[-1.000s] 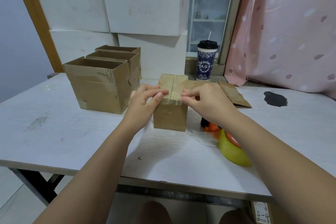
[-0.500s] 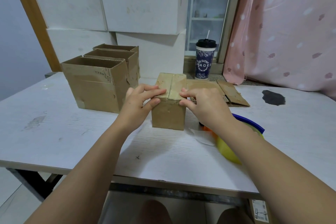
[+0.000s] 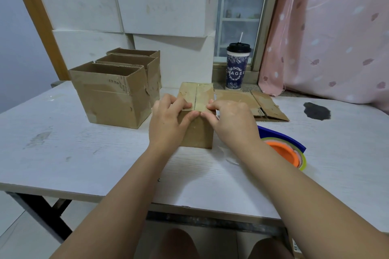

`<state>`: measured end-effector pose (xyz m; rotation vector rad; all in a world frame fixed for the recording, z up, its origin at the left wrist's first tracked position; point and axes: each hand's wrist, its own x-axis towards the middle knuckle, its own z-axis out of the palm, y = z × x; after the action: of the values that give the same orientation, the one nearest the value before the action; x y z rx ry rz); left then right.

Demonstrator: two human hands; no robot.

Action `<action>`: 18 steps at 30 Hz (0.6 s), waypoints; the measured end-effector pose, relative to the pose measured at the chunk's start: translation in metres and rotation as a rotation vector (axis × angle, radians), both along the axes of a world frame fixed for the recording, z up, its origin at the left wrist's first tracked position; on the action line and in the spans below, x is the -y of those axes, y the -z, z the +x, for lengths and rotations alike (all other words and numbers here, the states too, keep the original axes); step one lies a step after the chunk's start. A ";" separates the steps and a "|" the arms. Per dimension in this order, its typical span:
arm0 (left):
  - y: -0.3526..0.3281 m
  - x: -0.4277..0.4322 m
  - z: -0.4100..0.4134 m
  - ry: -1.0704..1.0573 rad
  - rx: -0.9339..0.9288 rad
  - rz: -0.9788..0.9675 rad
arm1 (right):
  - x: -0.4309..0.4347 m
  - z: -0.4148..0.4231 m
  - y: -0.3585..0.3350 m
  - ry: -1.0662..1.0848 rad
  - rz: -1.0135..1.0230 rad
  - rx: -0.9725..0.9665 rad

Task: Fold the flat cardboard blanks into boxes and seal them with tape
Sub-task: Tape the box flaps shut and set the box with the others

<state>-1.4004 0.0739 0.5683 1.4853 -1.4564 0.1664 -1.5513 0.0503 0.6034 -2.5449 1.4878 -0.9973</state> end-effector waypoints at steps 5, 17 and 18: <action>-0.001 -0.004 0.001 0.066 -0.035 0.018 | -0.001 0.001 0.002 0.017 -0.013 -0.013; -0.003 -0.015 0.020 0.401 -0.255 0.123 | -0.002 -0.013 -0.008 -0.139 0.048 -0.010; -0.003 -0.016 0.023 0.414 -0.252 0.153 | -0.002 -0.013 -0.008 -0.134 0.045 -0.029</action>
<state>-1.3775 0.0901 0.5715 1.2383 -1.5566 -0.3793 -1.5640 0.0518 0.6119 -2.5984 1.3100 -0.9024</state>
